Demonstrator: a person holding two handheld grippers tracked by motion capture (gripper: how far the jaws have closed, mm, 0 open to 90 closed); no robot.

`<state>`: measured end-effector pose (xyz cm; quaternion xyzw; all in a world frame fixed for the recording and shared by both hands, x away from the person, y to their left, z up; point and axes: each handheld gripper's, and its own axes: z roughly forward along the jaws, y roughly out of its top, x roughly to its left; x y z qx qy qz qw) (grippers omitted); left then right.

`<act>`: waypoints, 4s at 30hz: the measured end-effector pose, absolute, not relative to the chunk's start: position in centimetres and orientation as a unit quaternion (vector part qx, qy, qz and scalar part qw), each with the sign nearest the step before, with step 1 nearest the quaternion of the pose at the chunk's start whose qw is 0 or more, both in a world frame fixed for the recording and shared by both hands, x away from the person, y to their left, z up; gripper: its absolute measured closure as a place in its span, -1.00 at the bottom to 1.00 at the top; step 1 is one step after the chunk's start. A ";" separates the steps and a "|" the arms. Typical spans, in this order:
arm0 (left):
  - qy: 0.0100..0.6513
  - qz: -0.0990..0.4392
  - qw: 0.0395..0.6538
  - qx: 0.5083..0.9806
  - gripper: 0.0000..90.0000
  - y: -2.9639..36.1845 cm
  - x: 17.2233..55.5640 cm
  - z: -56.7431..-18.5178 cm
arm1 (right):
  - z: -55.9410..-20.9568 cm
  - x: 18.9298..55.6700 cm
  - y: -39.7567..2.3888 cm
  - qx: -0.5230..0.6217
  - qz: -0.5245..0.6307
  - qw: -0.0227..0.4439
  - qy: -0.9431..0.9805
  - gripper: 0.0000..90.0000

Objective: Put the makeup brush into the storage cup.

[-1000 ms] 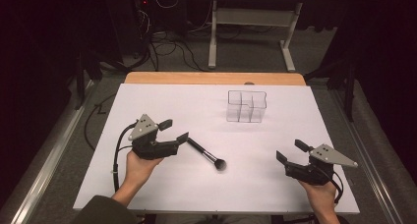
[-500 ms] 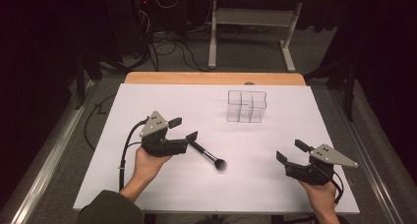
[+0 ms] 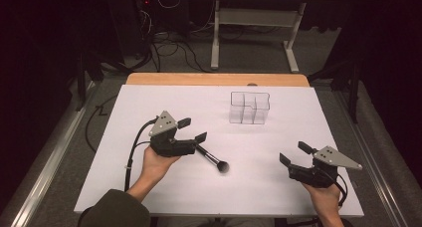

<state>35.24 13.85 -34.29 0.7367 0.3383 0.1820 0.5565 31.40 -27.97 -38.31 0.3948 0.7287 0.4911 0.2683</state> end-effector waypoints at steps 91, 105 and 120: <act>0.301 0.086 0.310 0.898 -0.35 9.9 39.2 -31.8 | -38.3 31.4 -28.0 0.392 0.495 0.266 0.728 -0.49; 0.303 0.054 0.255 0.917 -0.30 8.9 40.4 -31.5 | -38.3 31.4 -28.0 0.392 0.495 0.265 0.729 -0.49; 0.290 0.033 0.198 0.936 -0.31 8.0 42.0 -32.4 | -38.3 31.4 -28.0 0.393 0.495 0.262 0.730 -0.49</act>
